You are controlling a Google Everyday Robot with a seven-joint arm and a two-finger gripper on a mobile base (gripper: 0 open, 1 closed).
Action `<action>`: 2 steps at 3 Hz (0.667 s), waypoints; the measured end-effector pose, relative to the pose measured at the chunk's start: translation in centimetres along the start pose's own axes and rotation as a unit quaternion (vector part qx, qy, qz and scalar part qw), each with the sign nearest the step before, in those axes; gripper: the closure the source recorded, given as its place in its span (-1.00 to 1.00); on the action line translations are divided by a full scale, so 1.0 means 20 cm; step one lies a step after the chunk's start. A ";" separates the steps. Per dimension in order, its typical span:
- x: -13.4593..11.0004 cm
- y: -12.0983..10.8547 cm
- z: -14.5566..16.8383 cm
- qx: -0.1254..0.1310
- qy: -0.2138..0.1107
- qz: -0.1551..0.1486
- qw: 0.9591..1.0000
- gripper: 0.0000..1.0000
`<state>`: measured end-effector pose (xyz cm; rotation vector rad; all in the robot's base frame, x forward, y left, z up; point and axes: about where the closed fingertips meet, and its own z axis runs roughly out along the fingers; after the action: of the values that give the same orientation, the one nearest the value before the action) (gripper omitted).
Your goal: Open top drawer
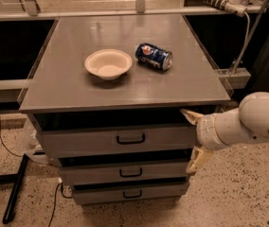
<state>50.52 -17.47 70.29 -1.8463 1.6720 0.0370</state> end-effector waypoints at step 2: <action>0.04 -0.07 0.15 -0.005 0.001 -0.002 1.000 -1.00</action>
Offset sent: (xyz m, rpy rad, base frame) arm 0.0377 0.0068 -0.0356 -0.0021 0.0142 0.0004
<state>53.11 -16.74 68.21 -1.8574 1.6716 0.0411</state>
